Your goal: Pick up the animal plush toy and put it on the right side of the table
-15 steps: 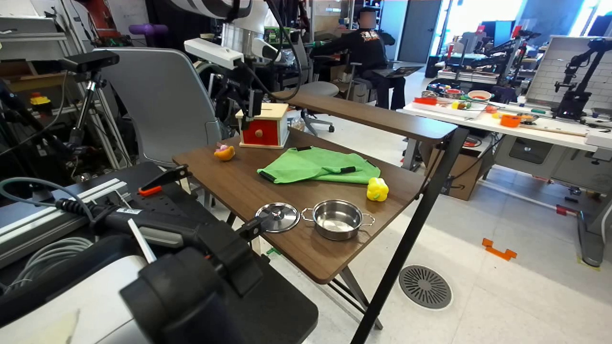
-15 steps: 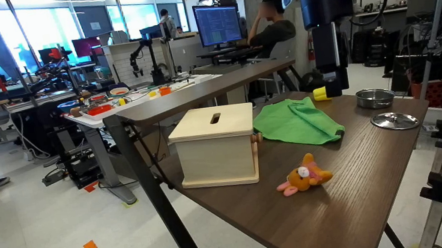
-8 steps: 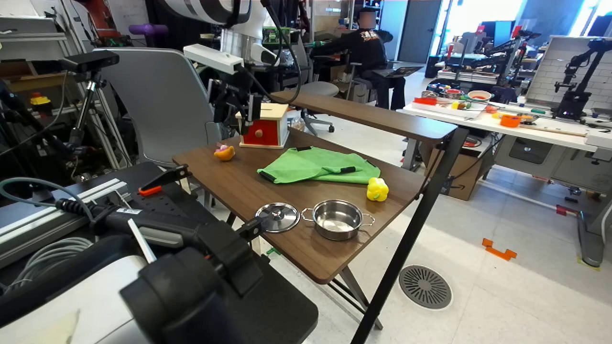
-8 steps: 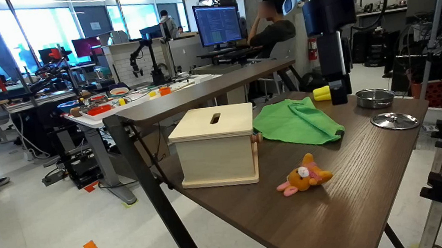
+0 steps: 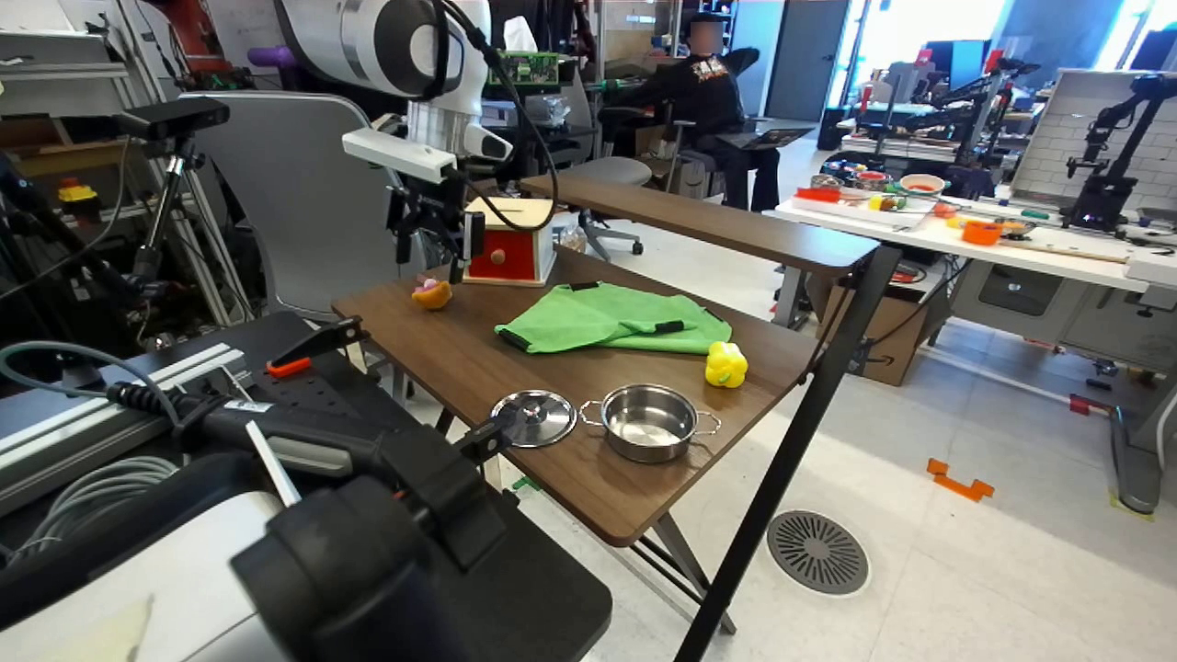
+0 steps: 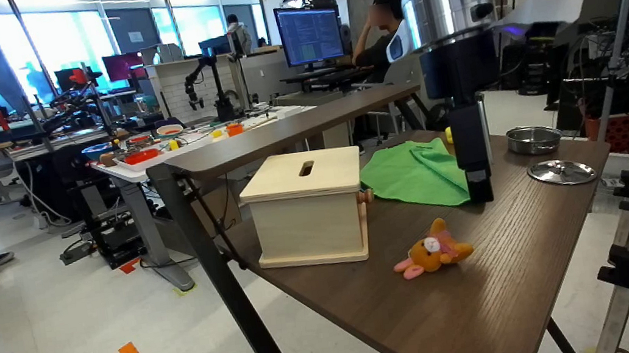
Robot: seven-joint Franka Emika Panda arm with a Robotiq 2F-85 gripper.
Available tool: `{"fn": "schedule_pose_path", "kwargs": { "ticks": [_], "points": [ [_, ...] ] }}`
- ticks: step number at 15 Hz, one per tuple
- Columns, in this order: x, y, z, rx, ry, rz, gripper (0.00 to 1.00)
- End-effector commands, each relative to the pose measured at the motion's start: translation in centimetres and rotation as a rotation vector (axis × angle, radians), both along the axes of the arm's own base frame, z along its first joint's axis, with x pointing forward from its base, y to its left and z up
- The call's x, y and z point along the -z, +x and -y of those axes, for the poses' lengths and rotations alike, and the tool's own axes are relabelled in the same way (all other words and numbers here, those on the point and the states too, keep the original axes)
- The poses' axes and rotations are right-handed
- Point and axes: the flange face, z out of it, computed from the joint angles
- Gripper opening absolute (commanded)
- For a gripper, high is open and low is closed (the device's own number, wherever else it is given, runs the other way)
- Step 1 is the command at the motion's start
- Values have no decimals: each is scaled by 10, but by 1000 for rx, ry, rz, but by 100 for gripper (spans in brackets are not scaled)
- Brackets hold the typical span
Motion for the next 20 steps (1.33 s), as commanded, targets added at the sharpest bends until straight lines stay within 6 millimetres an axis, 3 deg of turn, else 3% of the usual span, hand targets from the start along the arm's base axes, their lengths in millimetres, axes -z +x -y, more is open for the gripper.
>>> {"fn": "schedule_pose_path", "kwargs": {
  "ticks": [1,3,4,6,14,16,20],
  "points": [
    [19,10,-22,-51,-1,35,100],
    [28,14,-31,-74,-4,46,100],
    [33,16,-34,-89,-7,49,75],
    [42,20,-39,-100,-11,46,66],
    [64,32,-48,-119,-9,28,5],
    [60,33,-45,-113,-7,33,0],
    [45,26,-32,-95,-4,22,2]
  ]
}}
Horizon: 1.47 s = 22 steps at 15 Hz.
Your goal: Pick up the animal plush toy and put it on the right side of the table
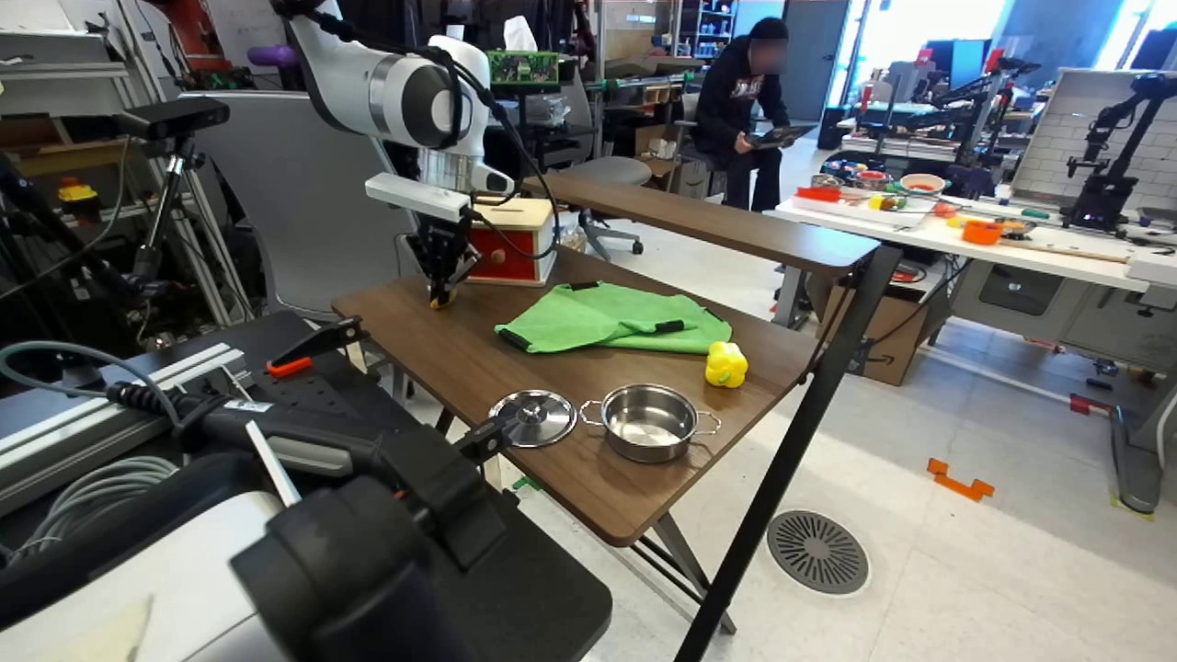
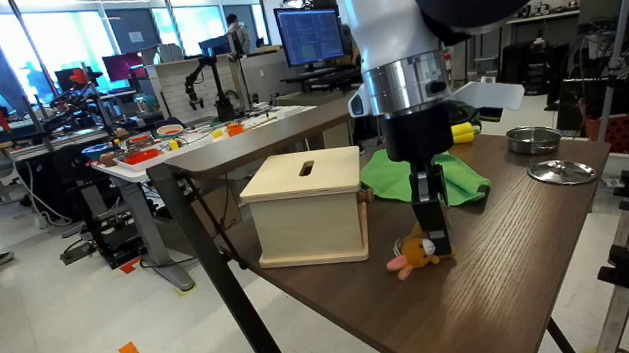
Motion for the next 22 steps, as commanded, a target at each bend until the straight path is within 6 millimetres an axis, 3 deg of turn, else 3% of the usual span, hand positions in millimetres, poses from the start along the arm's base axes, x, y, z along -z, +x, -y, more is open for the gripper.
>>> {"fn": "schedule_pose_path", "kwargs": {
  "ticks": [1,7,13,18,22],
  "points": [
    [-18,-5,17,12,-7,-5,2],
    [-42,-24,82,118,-33,-18,2],
    [-65,-38,175,218,-46,-32,2],
    [-75,-24,268,294,-54,-6,2],
    [-74,-12,320,336,-51,3,2]
  ]
}}
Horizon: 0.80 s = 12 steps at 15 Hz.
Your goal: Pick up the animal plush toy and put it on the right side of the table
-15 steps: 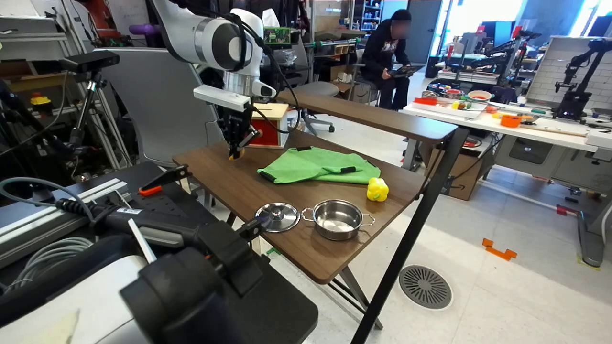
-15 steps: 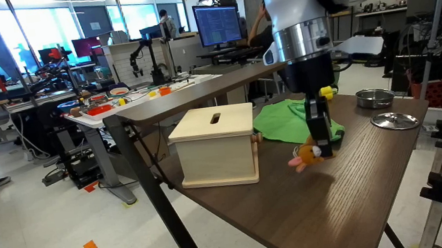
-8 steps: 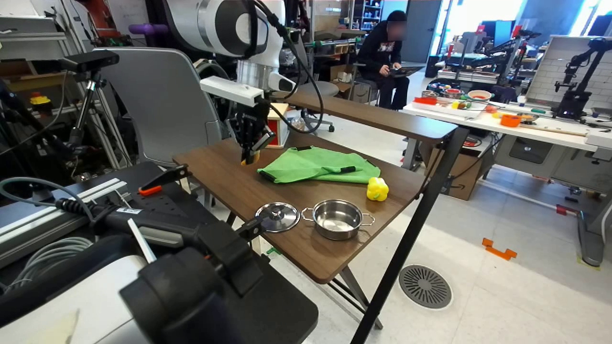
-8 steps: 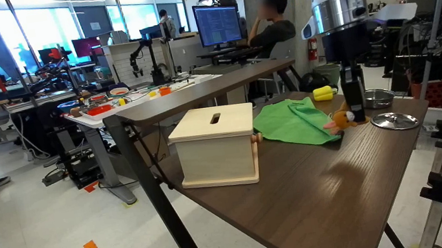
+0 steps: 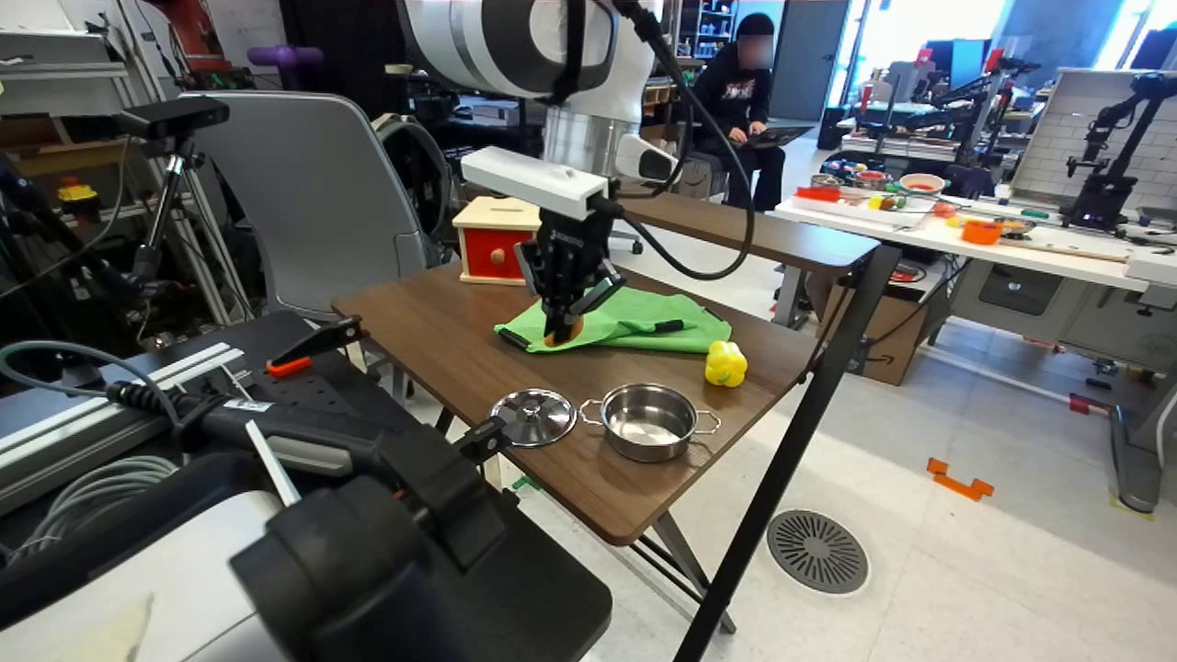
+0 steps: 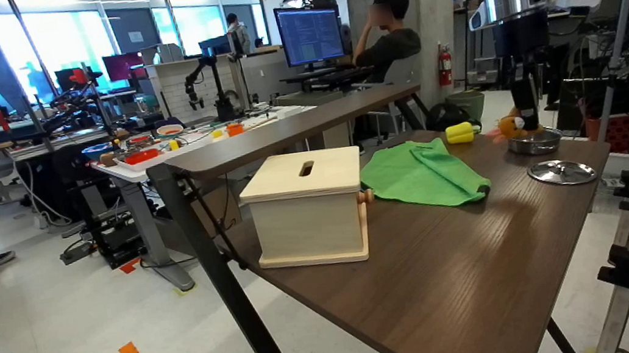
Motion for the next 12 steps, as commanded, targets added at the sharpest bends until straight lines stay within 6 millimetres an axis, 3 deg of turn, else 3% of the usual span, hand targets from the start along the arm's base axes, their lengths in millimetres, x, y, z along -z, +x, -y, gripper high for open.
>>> {"fn": "schedule_pose_path", "kwargs": {
  "ticks": [1,7,12],
  "points": [
    [-4,14,32,20,22,3,2],
    [6,38,57,43,45,13,2],
    [25,46,70,64,72,-22,2]
  ]
}}
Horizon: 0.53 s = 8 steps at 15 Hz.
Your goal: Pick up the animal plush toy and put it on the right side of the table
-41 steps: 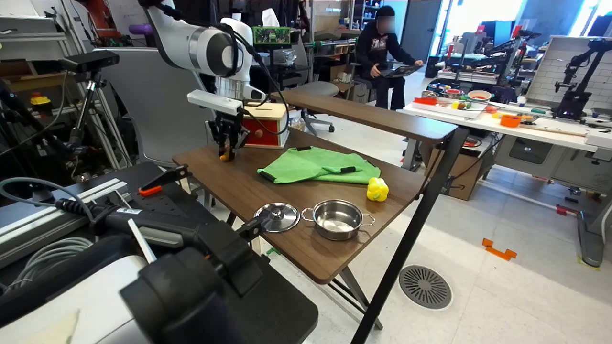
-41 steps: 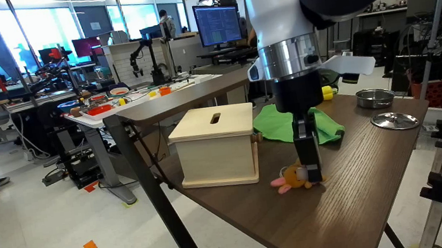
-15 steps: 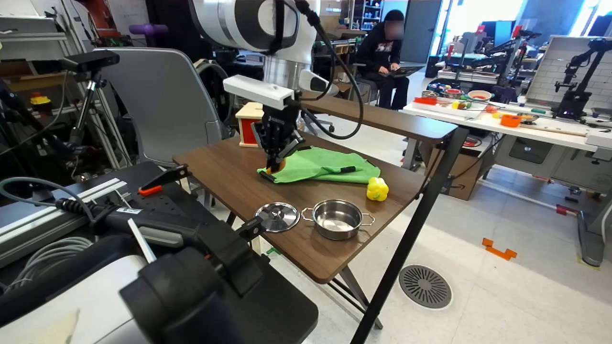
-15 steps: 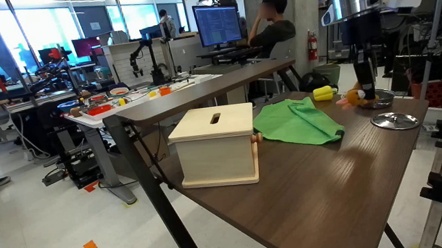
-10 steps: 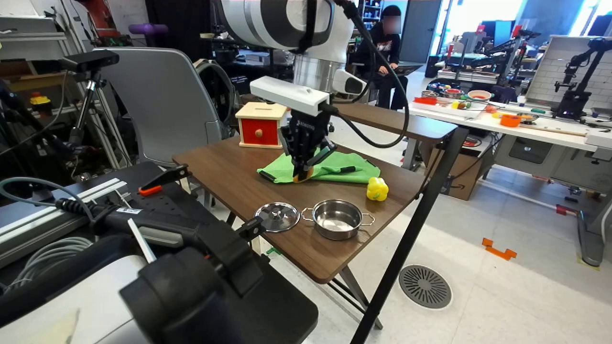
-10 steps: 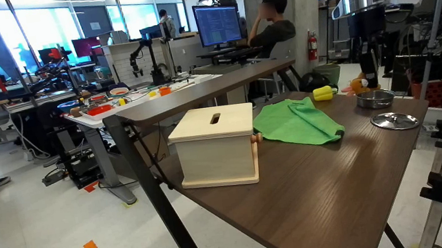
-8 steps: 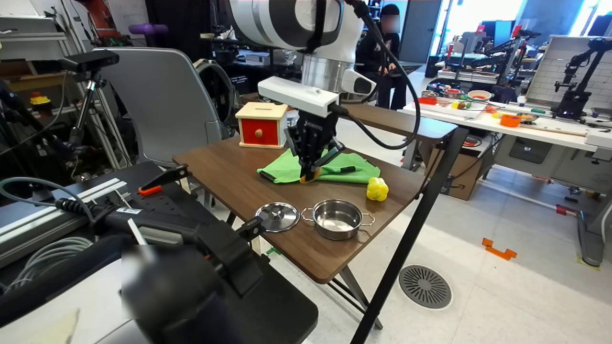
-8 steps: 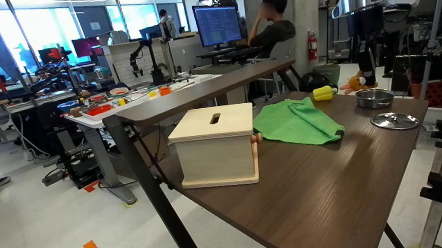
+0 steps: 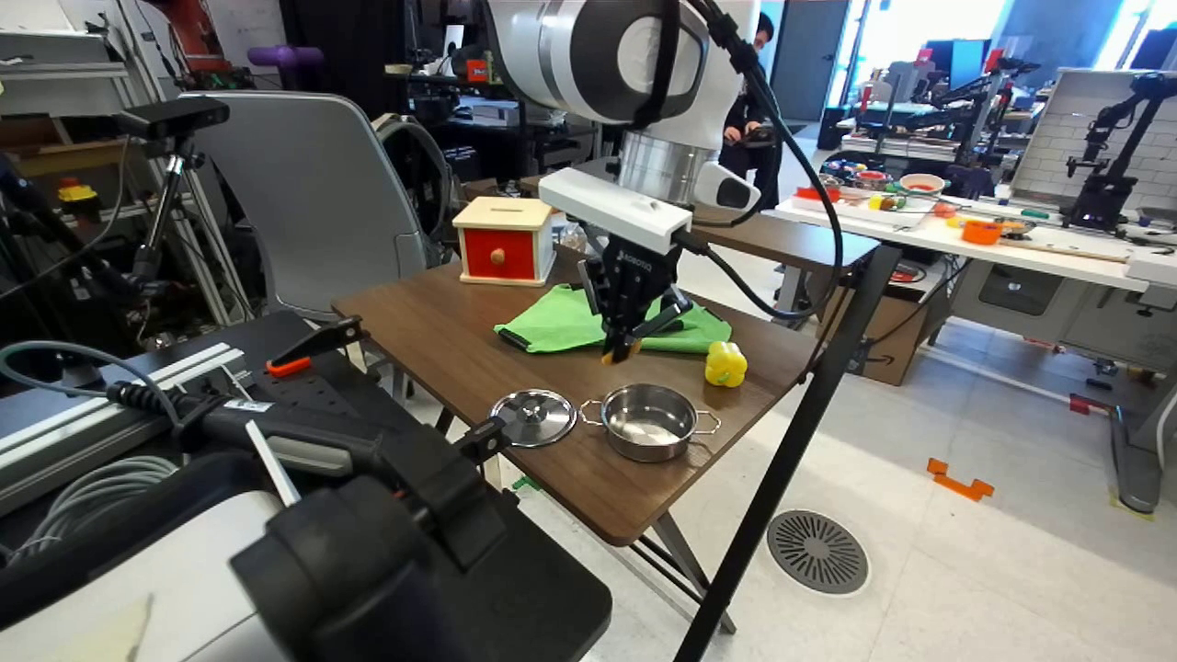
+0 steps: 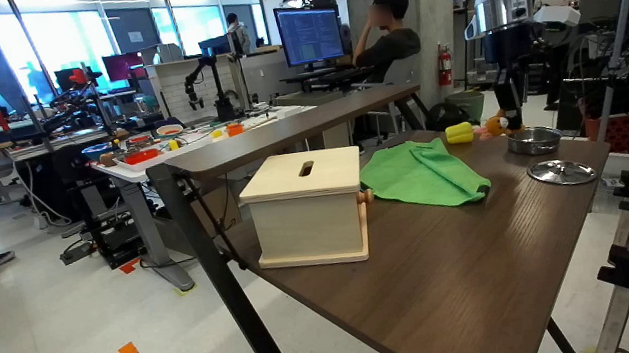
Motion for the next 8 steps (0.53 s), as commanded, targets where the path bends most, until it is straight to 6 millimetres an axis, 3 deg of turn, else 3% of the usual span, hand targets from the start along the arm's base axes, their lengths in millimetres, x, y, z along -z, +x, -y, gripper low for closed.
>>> {"fn": "schedule_pose_path", "kwargs": {
  "ticks": [1,7,8],
  "points": [
    [12,10,12,7,39,-28,2],
    [30,19,12,12,56,-67,2],
    [32,20,11,17,60,-74,34]
  ]
}}
